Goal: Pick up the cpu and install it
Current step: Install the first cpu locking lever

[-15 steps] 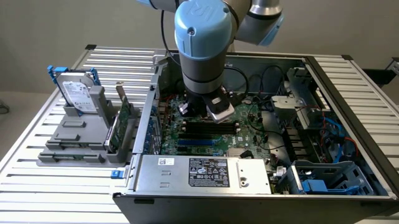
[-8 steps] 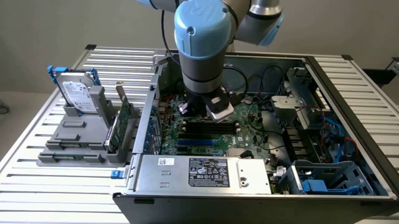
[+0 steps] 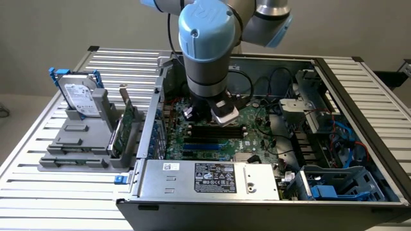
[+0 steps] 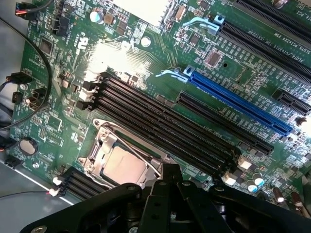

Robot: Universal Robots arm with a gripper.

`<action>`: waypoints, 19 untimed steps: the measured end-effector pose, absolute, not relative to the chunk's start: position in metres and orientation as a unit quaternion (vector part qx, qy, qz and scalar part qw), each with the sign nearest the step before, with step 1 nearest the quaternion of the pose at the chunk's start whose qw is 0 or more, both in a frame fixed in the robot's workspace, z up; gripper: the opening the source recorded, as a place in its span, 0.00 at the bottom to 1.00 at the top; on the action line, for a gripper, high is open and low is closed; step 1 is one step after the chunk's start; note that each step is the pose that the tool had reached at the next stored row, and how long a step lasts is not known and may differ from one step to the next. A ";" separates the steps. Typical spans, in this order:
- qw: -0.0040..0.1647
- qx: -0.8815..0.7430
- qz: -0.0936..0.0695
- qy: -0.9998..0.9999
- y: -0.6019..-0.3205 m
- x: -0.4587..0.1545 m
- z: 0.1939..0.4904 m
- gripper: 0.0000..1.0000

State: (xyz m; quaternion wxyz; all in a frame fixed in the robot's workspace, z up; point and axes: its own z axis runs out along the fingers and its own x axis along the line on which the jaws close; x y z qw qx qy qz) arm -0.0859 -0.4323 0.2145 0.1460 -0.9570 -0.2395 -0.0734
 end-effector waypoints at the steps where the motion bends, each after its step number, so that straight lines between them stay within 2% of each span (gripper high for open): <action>1: 0.144 -0.957 -0.072 -0.240 -0.430 -0.086 0.213 0.11; 12: 0.126 -0.960 -0.065 -0.241 -0.421 -0.087 0.207 0.11; 19: 0.122 -0.961 -0.063 -0.241 -0.416 -0.088 0.206 0.11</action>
